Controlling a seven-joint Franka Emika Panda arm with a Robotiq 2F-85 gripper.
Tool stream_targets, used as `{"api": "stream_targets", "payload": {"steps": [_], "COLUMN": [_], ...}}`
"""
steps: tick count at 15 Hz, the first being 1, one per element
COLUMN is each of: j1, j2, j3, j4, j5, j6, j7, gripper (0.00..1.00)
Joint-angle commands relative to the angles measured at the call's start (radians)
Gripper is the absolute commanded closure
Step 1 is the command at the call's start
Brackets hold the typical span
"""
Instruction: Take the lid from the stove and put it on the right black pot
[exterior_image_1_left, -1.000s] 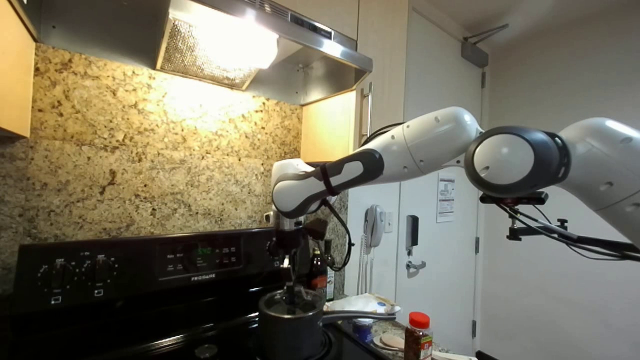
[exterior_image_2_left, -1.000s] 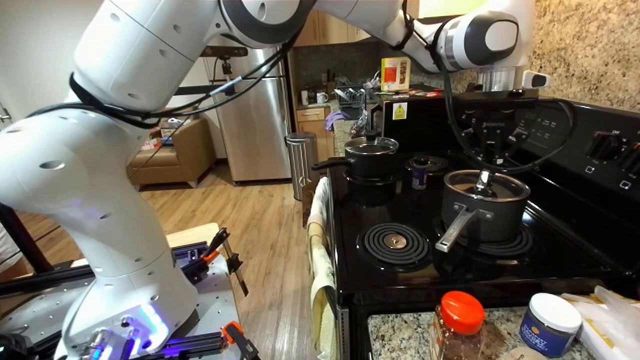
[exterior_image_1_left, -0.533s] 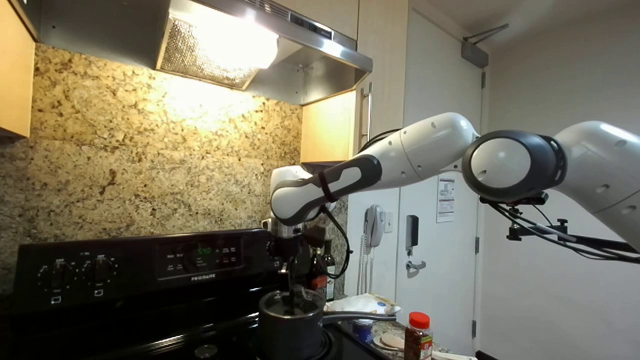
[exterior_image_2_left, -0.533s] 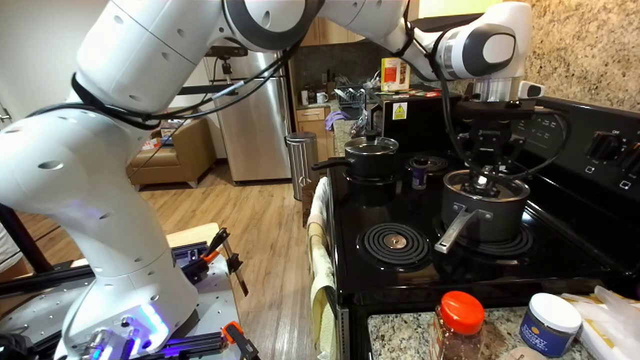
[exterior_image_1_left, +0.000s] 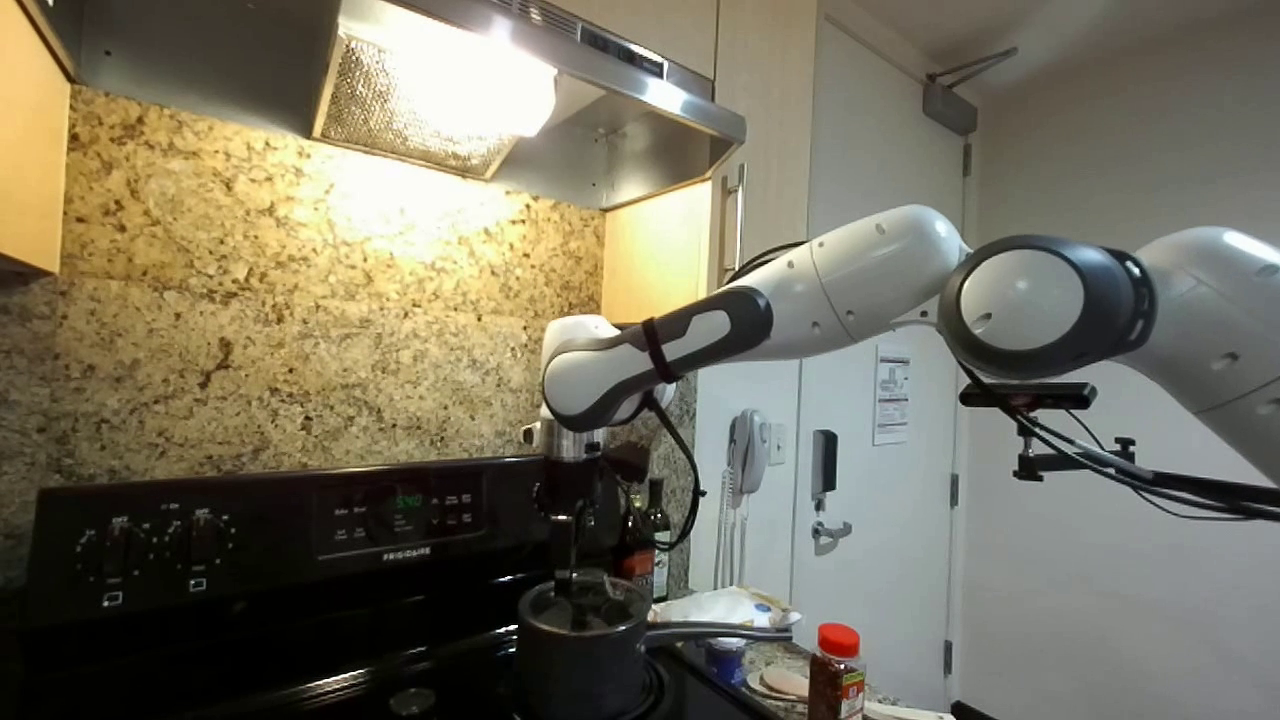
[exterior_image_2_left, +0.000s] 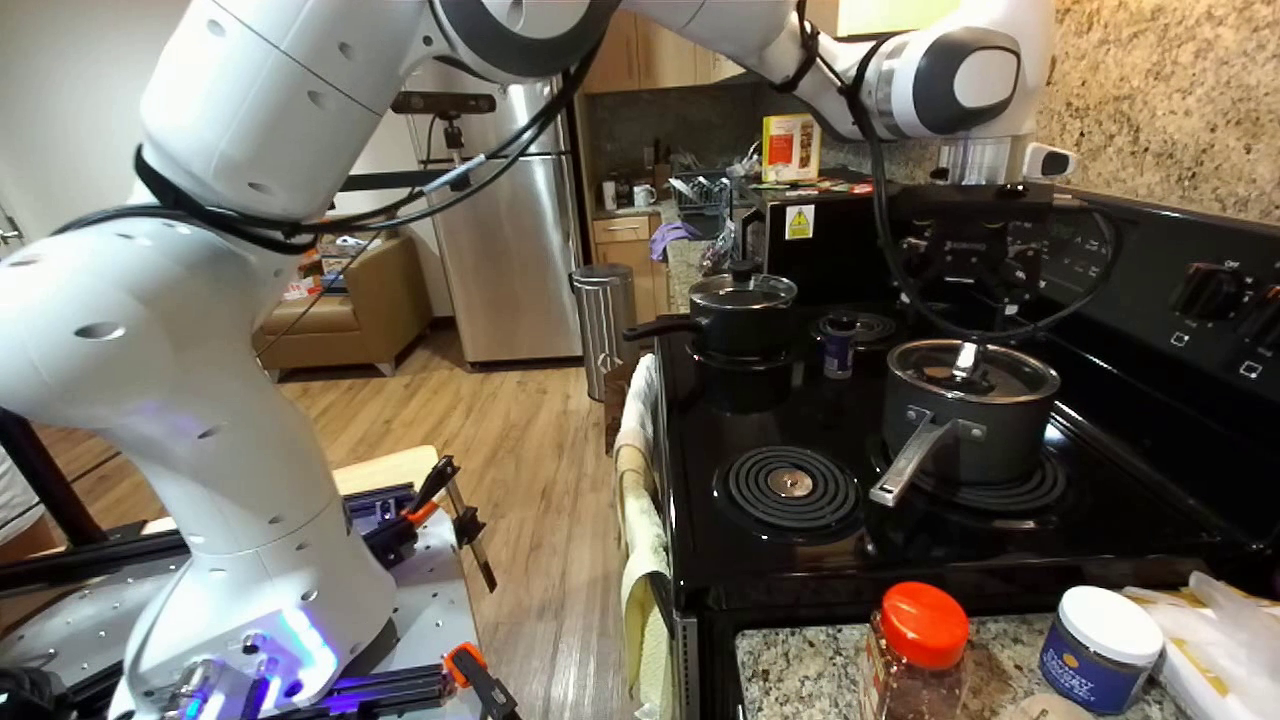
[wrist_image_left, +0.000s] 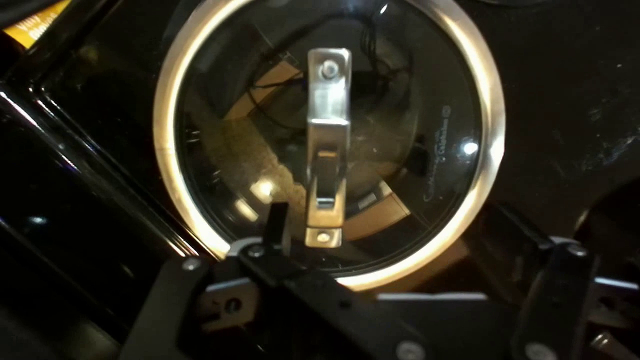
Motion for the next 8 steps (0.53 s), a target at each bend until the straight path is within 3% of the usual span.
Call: {"api": "stream_targets", "payload": {"steps": [1, 4, 8], "j1": [0.015, 0.035, 0.060], "j2": [-0.113, -0.210, -0.354], "j3": [-0.005, 0.001, 0.004], "j4": [-0.085, -0.162, -0.369], "j5": [-0.002, -0.008, 0.003], "j6": [-0.088, -0.182, -0.165], "j7": [0.026, 0.014, 0.033], "gripper": [0.00, 0.00, 0.00]}}
